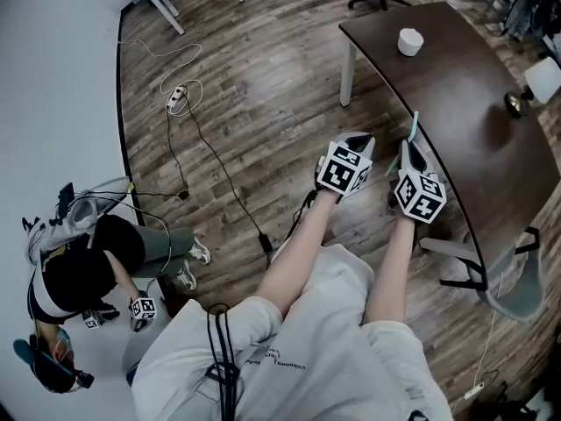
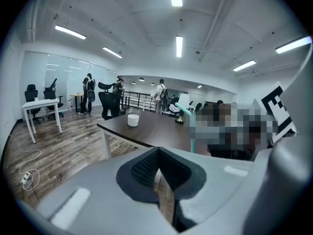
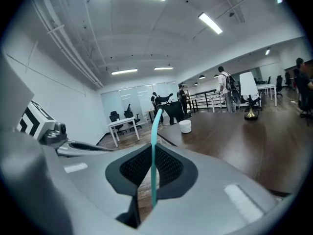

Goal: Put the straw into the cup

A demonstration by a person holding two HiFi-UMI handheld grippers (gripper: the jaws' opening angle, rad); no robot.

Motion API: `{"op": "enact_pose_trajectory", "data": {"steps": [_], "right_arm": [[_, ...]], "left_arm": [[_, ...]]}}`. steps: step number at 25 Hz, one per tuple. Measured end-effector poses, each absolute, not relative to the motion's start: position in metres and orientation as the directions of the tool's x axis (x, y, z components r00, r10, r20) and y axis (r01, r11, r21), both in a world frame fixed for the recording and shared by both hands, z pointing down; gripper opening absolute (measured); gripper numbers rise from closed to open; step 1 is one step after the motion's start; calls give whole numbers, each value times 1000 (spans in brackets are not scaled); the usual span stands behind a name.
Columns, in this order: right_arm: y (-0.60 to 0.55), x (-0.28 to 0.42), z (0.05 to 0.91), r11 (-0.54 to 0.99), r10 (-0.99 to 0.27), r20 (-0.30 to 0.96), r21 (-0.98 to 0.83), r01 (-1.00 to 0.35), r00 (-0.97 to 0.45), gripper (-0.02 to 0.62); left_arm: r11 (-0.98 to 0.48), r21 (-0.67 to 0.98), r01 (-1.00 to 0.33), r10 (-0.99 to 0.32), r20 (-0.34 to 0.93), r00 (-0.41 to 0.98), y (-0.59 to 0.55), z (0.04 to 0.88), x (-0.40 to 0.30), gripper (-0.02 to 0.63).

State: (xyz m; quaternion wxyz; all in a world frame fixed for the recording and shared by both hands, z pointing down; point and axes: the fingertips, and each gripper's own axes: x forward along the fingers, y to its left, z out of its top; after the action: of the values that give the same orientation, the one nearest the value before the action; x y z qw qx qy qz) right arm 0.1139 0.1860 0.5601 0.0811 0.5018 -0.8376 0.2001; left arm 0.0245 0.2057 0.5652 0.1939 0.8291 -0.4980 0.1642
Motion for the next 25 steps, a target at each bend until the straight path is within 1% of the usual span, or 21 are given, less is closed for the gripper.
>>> {"op": "enact_pose_trajectory", "data": {"steps": [10,15,20,25], "right_arm": [[120,99,550,408,-812,341,-248,-879,-473,46],[90,78,554,402,-800,370,-253,-880,-472,46],[60,80,555,357,-824,366,-257,-898,-433,47],[33,69,560,307,-847,351,-293,-906,-400,48]], "left_arm": [[-453,174,-874,-748,460,479,135,558,7,0],[-469,208,-858,-729,458,510,101,562,-11,0],[-512,215,-832,-704,450,549,70,563,-13,1],[-584,192,-789,-664,446,600,44,561,-19,1]]}}
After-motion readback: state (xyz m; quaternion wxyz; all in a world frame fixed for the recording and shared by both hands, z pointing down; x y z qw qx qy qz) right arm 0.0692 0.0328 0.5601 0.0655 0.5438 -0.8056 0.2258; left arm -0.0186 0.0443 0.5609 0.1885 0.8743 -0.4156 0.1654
